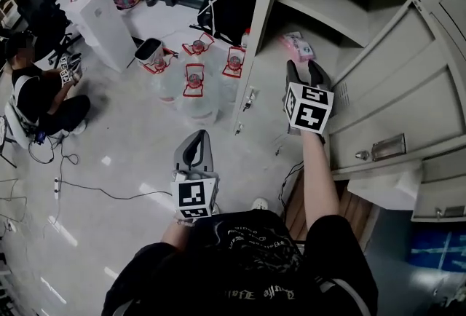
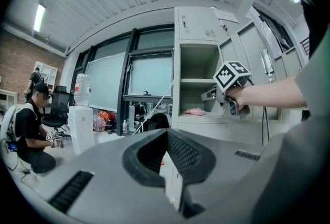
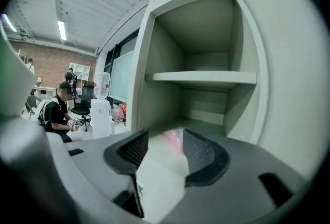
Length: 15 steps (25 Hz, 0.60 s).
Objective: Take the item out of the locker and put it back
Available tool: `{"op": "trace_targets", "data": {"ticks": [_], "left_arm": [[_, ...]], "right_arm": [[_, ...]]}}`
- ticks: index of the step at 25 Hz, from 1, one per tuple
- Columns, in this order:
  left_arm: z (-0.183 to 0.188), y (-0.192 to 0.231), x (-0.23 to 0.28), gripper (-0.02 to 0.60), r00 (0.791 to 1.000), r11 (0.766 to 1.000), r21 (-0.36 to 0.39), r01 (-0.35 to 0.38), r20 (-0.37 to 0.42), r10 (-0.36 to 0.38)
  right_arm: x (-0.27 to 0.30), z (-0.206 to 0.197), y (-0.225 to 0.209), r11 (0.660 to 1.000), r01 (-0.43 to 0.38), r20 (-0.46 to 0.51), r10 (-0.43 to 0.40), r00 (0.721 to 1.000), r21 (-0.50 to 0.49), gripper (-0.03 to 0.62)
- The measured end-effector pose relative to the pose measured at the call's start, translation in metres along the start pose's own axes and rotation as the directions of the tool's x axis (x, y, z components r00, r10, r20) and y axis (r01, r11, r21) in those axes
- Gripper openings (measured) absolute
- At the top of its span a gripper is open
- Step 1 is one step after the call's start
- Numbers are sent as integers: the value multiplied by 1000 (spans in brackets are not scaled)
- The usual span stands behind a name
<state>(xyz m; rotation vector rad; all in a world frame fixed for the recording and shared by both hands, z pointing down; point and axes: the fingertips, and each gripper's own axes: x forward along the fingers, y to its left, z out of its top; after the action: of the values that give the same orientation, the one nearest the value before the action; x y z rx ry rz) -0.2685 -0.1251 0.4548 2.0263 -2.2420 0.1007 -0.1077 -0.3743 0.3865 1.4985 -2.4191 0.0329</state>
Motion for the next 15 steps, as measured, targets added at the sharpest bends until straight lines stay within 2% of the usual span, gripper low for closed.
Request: {"op": "trace_targets", "data": {"ticks": [6,15], "left_arm": [[4,-8,-7,8,999,999,3,50,11,-50],[6,-24,-18,8,991,991,-3,134,25,-133]], "right_arm": [[-43,9,18,999,-31,62,31,998,-7,207],[-105,9,29,1000,-24,127,25,992,-7,207]]}}
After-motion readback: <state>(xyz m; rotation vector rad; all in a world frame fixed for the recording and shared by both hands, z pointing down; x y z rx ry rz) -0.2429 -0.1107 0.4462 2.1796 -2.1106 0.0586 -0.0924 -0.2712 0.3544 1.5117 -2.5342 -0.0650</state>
